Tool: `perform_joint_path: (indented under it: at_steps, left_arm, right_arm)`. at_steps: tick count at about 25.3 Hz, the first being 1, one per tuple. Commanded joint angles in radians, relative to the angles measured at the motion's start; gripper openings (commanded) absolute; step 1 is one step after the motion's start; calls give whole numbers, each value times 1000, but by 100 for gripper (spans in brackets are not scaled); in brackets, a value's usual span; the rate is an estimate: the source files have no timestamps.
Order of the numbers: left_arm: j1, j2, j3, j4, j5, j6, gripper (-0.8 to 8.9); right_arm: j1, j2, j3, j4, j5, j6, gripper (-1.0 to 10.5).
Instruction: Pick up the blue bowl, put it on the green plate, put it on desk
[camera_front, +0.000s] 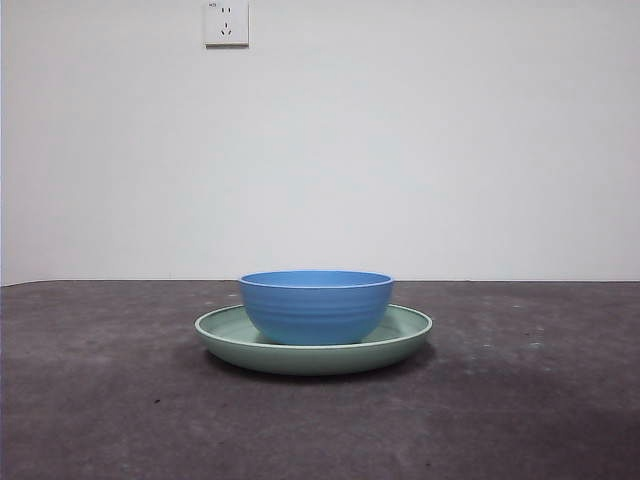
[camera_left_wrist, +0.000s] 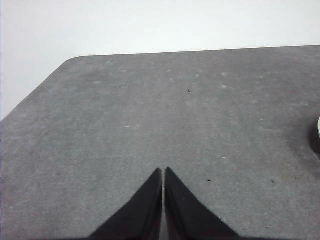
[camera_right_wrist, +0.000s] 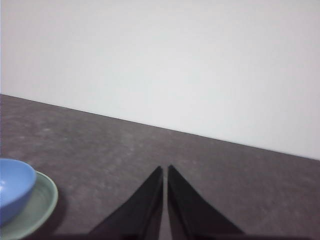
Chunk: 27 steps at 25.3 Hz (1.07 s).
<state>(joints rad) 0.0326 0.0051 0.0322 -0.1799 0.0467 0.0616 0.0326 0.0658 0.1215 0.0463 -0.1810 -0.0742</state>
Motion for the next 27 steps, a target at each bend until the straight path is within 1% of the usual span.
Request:
perform_joint_path:
  at_steps: [1,10,18,20,27]
  left_arm:
    - [2,-2,-21,-7,-3,-3,9]
    - [2,-2,-20,-7,-3,-3,9]
    - [2,-2,-20,-7,-3,-3,9]
    - [2,-2,-20,-7,-3,-3,10]
    - [2,-2,-20,-7,-3,-3,9]
  right_arm:
    - [2,-31,-40,15,32,43,10]
    - [2,-62,-111,-10,32,76,10]
    - [2,-62,-110,-227,32,77,10]
    - [2,-62,-109,-204,26,98,10]
    - [2,-62,-109,-200,25,96,10]
